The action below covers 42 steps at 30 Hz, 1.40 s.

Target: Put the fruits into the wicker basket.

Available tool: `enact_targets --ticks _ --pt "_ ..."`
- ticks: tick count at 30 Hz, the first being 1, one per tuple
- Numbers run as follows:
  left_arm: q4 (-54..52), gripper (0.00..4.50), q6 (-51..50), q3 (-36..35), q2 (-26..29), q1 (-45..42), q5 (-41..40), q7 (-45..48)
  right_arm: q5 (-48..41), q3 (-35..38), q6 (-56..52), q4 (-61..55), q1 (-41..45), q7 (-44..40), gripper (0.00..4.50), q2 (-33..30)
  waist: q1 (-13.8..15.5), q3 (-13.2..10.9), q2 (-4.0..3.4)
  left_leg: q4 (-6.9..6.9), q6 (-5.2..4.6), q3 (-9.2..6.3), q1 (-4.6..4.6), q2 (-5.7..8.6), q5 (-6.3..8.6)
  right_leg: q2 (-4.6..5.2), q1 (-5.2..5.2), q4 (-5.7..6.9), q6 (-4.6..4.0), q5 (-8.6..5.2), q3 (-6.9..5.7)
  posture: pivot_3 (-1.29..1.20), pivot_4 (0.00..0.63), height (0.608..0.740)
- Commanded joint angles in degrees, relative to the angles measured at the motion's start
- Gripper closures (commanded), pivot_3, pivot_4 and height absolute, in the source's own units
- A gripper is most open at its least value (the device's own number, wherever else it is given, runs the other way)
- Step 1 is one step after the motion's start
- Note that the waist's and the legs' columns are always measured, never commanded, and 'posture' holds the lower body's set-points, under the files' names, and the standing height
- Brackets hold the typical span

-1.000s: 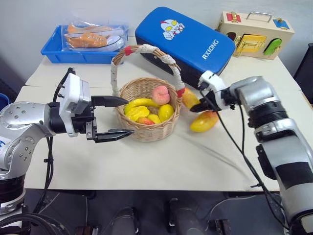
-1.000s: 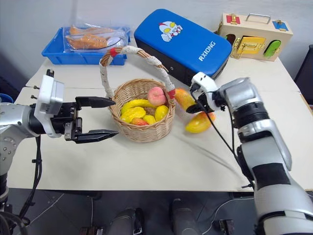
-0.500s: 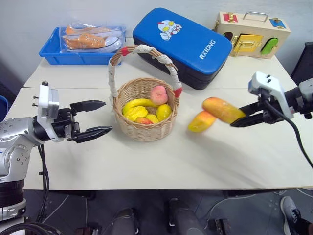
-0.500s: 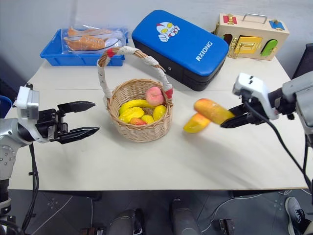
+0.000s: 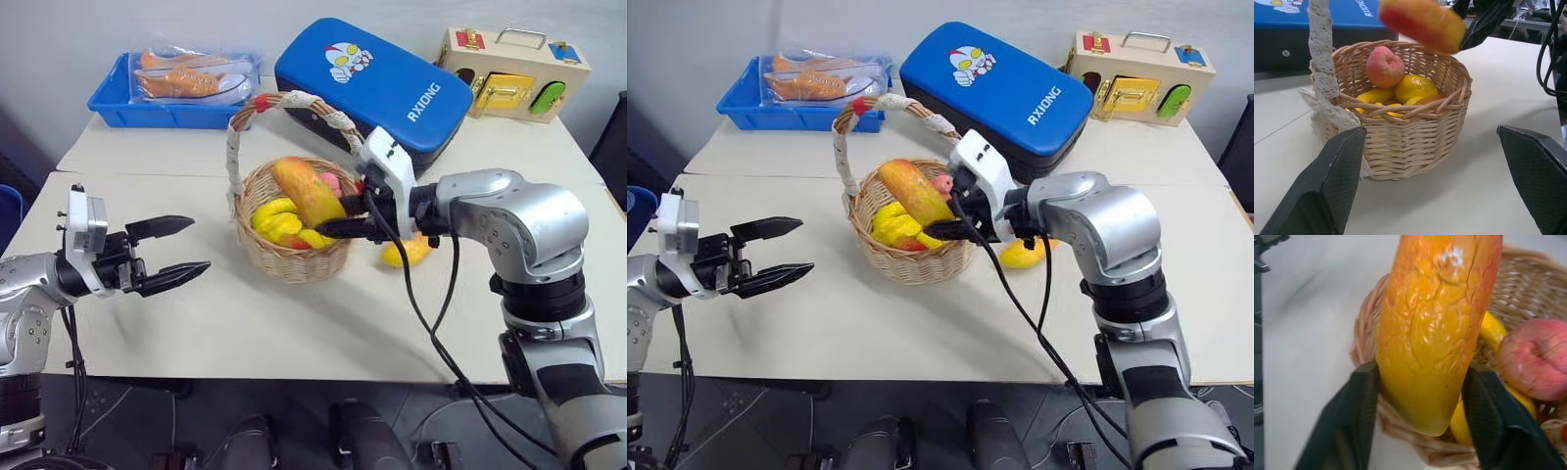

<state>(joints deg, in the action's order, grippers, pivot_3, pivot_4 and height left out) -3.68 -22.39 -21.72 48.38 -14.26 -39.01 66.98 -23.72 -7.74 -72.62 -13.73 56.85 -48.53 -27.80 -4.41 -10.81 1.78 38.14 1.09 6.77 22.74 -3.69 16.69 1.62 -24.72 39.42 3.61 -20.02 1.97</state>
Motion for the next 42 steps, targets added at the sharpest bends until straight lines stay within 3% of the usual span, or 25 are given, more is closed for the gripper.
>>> enact_targets --ticks 1,3,8,11,16,19,22,26,29,33,35,37,39,42 --pt "-3.44 0.00 -0.59 -1.83 0.59 0.57 -1.77 -0.49 -4.04 1.58 -0.94 -2.62 1.13 -1.26 0.67 -1.18 -0.11 0.00 0.00 -0.01 0.00 0.00 0.00 0.00 0.00 -0.01 0.00 0.01 0.00 0.00 0.00 0.00 0.150 0.740" --pt "-4.16 0.00 -0.89 -2.03 0.45 0.60 -2.04 -0.62 -5.37 1.80 1.15 -4.44 -0.72 -3.83 0.06 -4.65 -0.17 0.00 0.00 -0.02 -0.01 0.00 0.00 -0.01 0.00 -0.03 0.00 0.01 0.00 0.00 0.00 0.00 0.150 0.740" --pt "-7.72 0.00 -0.69 -0.49 0.69 0.37 -1.99 -0.37 -12.10 9.51 10.05 -9.23 -10.44 -13.92 0.06 -13.59 0.18 0.00 0.02 -0.06 -0.09 -0.07 -0.02 -0.01 0.06 -0.03 0.13 -0.18 0.00 0.00 -0.05 0.00 0.150 0.740" --pt "-9.91 0.00 -1.09 0.42 0.25 -0.90 -2.78 -0.99 -11.02 14.96 14.50 -10.48 -19.67 -14.60 0.06 -19.78 0.57 0.01 0.03 -0.07 -0.15 -0.09 0.01 0.00 0.09 -0.04 0.21 -0.32 0.03 0.02 -0.06 0.00 0.150 0.740" --pt "-11.43 0.00 -2.08 3.39 -0.01 -2.97 -3.07 -0.45 0.47 32.36 46.00 -1.29 -47.23 -18.26 0.06 -22.17 1.70 0.07 0.12 -0.11 -0.19 -0.07 -0.14 0.02 0.12 -0.12 0.50 -0.66 0.06 0.03 0.02 0.00 0.150 0.740" --pt "-11.30 0.00 -3.37 4.89 -0.27 -4.53 -3.78 -0.24 2.74 41.40 55.23 6.79 -58.67 -17.99 0.06 -21.37 2.46 0.05 0.09 -0.15 -0.24 0.05 -0.37 0.06 0.14 -0.15 0.77 -0.91 0.06 0.03 0.10 0.00 0.150 0.740" --pt "-10.45 0.00 -4.28 6.20 -0.54 -6.01 -3.65 -0.29 3.47 45.00 61.65 12.36 -63.52 -15.53 0.06 -19.54 1.98 0.05 0.09 -0.17 -0.28 0.13 -0.85 0.02 0.17 -0.19 1.29 -1.12 0.06 0.03 0.16 0.00 0.150 0.740" --pt "-9.69 0.00 -4.82 7.33 -0.67 -7.75 -3.19 -0.41 5.35 44.49 69.80 16.84 -65.31 -12.76 0.06 -17.72 0.86 0.04 0.11 -0.61 -0.20 0.22 -1.92 0.01 0.24 -0.23 2.28 -1.43 0.06 0.03 0.26 0.00 0.150 0.740" --pt "-9.61 0.00 -5.48 7.33 -0.62 -8.71 -2.93 -1.43 2.58 42.16 65.16 14.88 -62.48 -11.26 0.06 -18.04 0.37 0.03 0.09 -0.91 -0.11 0.34 -2.13 0.05 0.18 -0.22 2.32 -1.45 0.06 0.03 0.39 0.00 0.150 0.740" --pt "-9.59 0.00 -4.53 7.18 -0.64 -9.22 -2.17 -1.98 -10.92 35.98 29.71 5.93 -56.08 -7.50 0.06 -23.87 -0.25 0.02 0.05 -0.97 0.00 0.34 -2.16 -0.01 0.12 -0.23 2.27 -1.41 0.06 0.03 0.43 0.00 0.150 0.740" --pt "-9.71 0.00 -4.44 7.23 -0.61 -9.26 -2.16 -2.04 -14.92 33.53 19.05 4.07 -50.71 -4.09 0.06 -24.88 -0.27 0.01 0.05 -0.99 0.02 0.31 -2.16 -0.03 0.10 -0.23 2.26 -1.40 0.06 0.03 0.42 0.00 0.150 0.740" --pt "-10.30 0.00 -4.75 7.21 -0.60 -8.83 -2.55 -2.09 -14.73 31.54 10.06 5.64 -42.26 4.67 0.06 -22.33 -0.35 0.02 0.07 -0.99 0.04 0.25 -2.15 -0.07 0.09 -0.23 2.26 -1.42 0.05 0.03 0.39 0.00 0.150 0.740" --pt "-11.86 0.00 -5.27 6.98 -0.91 -7.72 -3.18 -2.73 -12.12 30.91 -0.89 9.99 -30.57 16.41 0.06 -15.83 -0.53 0.03 0.09 -0.98 0.04 0.25 -2.08 -0.04 0.09 -0.23 2.20 -1.44 0.05 0.03 0.41 0.00 0.150 0.740" --pt "-13.98 0.00 -5.90 6.45 -1.28 -6.17 -3.91 -3.99 -10.06 33.99 -11.06 14.56 -19.27 25.64 0.06 -7.16 -0.35 0.04 0.07 -0.97 0.08 0.27 -1.84 -0.02 0.06 -0.22 1.94 -1.42 0.03 0.03 0.43 0.00 0.150 0.740"
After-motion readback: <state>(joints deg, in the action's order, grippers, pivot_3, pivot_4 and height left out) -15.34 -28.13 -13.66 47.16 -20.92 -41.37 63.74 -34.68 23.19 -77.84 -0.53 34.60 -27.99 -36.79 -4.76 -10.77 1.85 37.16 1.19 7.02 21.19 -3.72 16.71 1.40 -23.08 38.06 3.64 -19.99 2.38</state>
